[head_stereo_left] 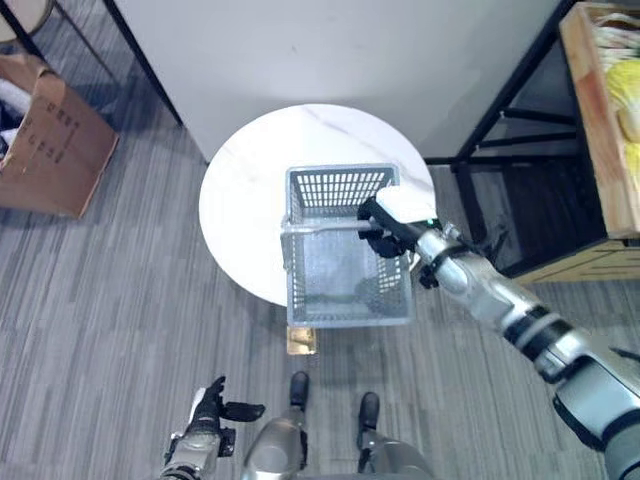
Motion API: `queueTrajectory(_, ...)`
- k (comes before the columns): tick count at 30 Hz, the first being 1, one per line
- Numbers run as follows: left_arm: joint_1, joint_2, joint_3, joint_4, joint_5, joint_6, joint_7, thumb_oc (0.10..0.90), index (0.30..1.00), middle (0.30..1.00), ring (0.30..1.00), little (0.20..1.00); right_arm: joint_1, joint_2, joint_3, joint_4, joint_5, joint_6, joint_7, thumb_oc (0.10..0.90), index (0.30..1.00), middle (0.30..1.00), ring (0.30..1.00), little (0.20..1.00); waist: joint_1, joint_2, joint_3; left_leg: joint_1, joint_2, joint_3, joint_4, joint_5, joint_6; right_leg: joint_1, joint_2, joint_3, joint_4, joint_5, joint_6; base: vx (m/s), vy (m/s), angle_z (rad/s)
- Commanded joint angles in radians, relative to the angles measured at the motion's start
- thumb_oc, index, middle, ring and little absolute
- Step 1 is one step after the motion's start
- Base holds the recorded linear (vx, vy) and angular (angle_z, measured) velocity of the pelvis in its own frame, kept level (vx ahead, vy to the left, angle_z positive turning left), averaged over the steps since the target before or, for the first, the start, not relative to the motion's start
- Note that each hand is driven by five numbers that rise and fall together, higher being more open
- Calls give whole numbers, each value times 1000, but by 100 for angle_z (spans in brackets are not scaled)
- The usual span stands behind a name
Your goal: Get the vegetables into the basket
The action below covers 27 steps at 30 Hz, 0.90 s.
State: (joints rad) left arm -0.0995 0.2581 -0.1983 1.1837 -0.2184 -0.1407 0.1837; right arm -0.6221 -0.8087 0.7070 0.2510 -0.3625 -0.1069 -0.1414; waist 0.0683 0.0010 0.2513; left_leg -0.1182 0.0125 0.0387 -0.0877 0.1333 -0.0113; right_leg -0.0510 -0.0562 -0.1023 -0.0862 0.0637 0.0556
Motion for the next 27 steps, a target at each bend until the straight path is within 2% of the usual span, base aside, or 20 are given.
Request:
queueTrajectory(1,14,32,-12,70,69,0,-11,900,1000,1000,1000,1000,-56,-35,-158,-144,90,-133,-39,400,300,300,300,300,-23,-41,-86,21,52,25,64,-118,-34,-35,-116,61,59,4,95,48,6,-9)
queueTrajectory(6,36,30,42,113,134,15,-32,900,1000,1000,1000,1000,135,-161,-300,-346,148,-190,13,400,300,300,300,300,-60,-40,-115,62,64,49,78,-138,-40,-5,-114,72,58,-8,97,51,-11,-24)
queueTrajectory(8,42,27,55,125,159,14,-36,900,1000,1000,1000,1000,216,-203,-353,-389,104,-203,4,400,300,300,300,300,-76,-42,-122,75,67,64,110,-160,-40,7,-114,83,64,-14,98,34,10,-26)
queueTrajectory(12,55,23,73,122,178,12,-35,900,1000,1000,1000,1000,324,-225,-415,-404,62,-210,-7,400,300,300,300,300,-102,-48,-126,83,65,88,175,-201,-33,13,-115,107,87,-21,105,22,49,-22)
queueTrajectory(15,66,16,80,117,187,8,-32,900,1000,1000,1000,1000,438,-207,-498,-400,35,-208,-30,400,300,300,300,300,-120,-50,-121,94,61,118,203,-227,-19,-2,-119,136,128,-19,119,-33,131,-36)
queueTrajectory(16,61,15,77,114,204,6,-32,900,1000,1000,1000,1000,513,-196,-552,-391,18,-204,-43,400,300,300,300,300,-150,-49,-114,98,53,136,205,-233,-10,-27,-123,158,158,-8,134,-122,203,-54)
queueTrajectory(18,57,16,70,112,210,3,-29,900,1000,1000,1000,1000,547,-182,-583,-391,9,-201,-54,400,300,300,300,300,-158,-51,-109,96,46,147,203,-234,-4,-50,-128,175,172,14,148,-107,136,-34)
queueTrajectory(20,43,21,77,108,216,0,-11,900,1000,1000,1000,1000,582,-160,-619,-379,-10,-192,-78,400,300,300,300,300,-191,-54,-90,88,28,172,198,-237,5,-96,-148,219,164,119,183,-187,111,-28)
queueTrajectory(22,29,31,81,101,217,-5,2,900,1000,1000,1000,1000,590,-131,-629,-365,-19,-185,-100,400,300,300,300,300,-202,-48,-79,64,34,207,193,-227,10,-141,-157,229,143,156,187,-268,115,-65)
queueTrajectory(23,28,44,91,83,214,-5,11,900,1000,1000,1000,1000,603,-99,-639,-350,-21,-179,-119,400,300,300,300,300,-176,-38,-68,56,58,266,183,-217,12,-158,-185,71,156,113,161,-258,190,-175)
queueTrajectory(24,46,54,106,66,202,1,17,900,1000,1000,1000,1000,610,-90,-645,-348,-27,-178,-130,400,300,300,300,300,-149,-23,-68,65,75,301,160,-227,10,-120,-203,-86,214,27,142,-252,184,-190)
queueTrajectory(25,56,59,114,62,201,3,17,900,1000,1000,1000,1000,607,-89,-646,-350,-32,-177,-127,400,300,300,300,300,-140,-24,-68,69,80,336,153,-218,9,-108,-208,-133,241,9,137,-159,118,-149)
queueTrajectory(27,65,64,124,61,202,7,17,900,1000,1000,1000,1000,601,-79,-644,-347,-31,-178,-128,400,300,300,300,300,-130,-31,-75,73,92,391,155,-211,3,-81,-214,-178,255,-15,131,-121,-25,-156)
